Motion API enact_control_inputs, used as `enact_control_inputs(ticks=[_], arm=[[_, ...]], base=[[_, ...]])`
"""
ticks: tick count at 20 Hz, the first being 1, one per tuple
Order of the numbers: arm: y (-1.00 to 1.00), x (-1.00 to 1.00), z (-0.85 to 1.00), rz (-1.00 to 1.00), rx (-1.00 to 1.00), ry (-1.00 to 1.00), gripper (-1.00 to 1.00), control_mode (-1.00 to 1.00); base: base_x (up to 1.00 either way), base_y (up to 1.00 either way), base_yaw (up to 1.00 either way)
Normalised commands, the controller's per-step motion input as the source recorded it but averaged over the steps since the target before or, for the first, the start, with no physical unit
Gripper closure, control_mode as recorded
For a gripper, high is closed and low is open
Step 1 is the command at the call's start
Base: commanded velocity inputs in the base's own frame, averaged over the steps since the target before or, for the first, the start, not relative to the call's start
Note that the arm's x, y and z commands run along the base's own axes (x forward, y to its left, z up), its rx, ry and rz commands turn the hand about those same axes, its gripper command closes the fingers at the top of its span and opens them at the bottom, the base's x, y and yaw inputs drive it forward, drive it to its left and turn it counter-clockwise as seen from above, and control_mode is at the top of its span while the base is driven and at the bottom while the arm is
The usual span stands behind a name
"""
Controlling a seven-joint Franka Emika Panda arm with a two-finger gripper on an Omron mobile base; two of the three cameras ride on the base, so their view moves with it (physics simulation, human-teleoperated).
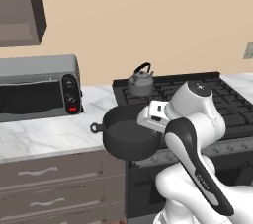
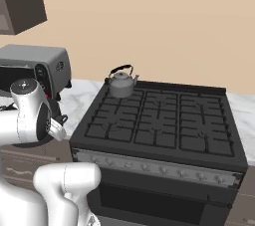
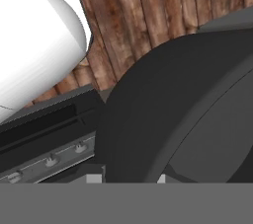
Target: Pick the kettle from the cabinet and place it on a stove burner. Then pick the pot from the counter and place it on another stove burner. Finally, turn both burners on.
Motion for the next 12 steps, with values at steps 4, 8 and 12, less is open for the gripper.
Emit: enact_control_inputs(ticks=[4, 8, 12], arm=[[0.0, 0.0, 0.0, 0.0, 0.0, 0.0, 1.0, 1.0], [0.0, 0.0, 0.0, 0.0, 0.0, 0.0, 1.0, 1.0], [0.0, 0.0, 0.0, 0.0, 0.0, 0.0, 1.0, 1.0]], base=[[0.0, -0.48, 0.0], [0.0, -0.49, 0.0], [0.05, -0.44, 0.0]])
